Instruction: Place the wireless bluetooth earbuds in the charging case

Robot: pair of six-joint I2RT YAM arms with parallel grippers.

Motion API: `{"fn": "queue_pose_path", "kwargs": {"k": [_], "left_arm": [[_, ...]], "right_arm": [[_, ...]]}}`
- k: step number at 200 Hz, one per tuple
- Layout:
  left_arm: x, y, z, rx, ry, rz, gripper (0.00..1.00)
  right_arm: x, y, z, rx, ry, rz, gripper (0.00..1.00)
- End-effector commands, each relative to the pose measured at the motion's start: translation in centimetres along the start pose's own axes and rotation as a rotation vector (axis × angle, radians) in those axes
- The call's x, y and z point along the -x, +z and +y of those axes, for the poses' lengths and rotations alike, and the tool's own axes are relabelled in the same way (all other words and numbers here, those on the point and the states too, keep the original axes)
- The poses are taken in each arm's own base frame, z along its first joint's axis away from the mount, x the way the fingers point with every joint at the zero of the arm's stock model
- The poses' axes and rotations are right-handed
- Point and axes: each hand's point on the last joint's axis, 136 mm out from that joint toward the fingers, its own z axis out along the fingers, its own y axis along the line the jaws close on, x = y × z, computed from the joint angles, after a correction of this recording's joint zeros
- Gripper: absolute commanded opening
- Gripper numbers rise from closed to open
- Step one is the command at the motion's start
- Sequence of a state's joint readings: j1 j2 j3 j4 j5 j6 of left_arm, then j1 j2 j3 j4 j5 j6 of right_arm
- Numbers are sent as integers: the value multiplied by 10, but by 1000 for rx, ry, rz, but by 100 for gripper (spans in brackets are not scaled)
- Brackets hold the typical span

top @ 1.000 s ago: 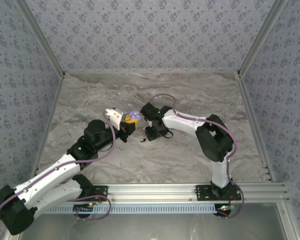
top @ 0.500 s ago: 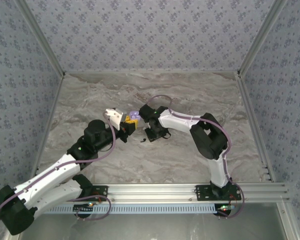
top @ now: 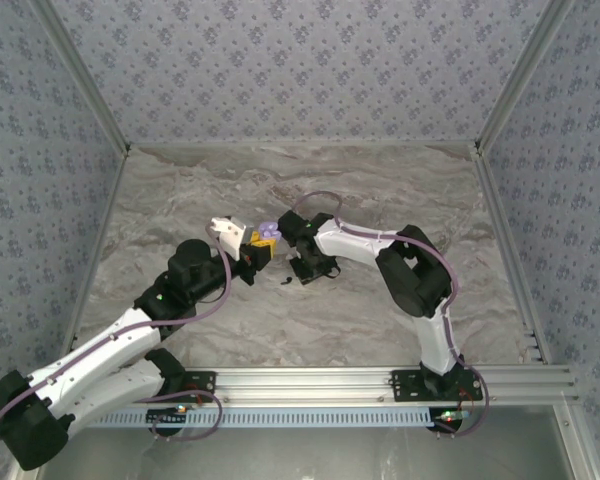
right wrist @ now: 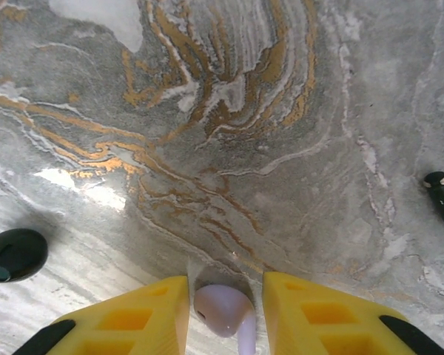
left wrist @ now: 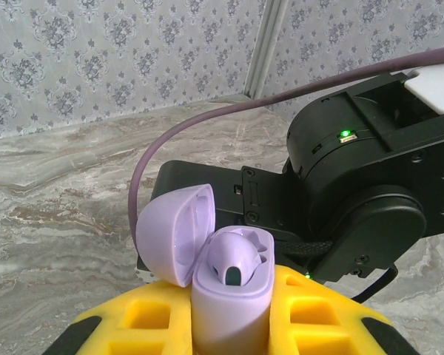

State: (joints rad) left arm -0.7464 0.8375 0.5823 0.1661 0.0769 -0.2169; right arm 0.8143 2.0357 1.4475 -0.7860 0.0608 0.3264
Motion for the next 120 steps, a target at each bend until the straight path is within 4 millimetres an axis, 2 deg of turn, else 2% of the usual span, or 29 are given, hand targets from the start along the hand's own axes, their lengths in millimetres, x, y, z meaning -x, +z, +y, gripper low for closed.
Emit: {"fn": "queue_pose_path", "kwargs": {"k": [1,70,120], "left_arm": [[9,-5,1,6,13,-31,11],[8,-4,0,4,7,-30,11],[-1,1,2,3,-17,-13,12]], "right_arm": [[-6,7,-1,-28,11,40,31],[-9,14,-2,-28,16,55,23],[-1,1,-4,15,45,-5,23]]}}
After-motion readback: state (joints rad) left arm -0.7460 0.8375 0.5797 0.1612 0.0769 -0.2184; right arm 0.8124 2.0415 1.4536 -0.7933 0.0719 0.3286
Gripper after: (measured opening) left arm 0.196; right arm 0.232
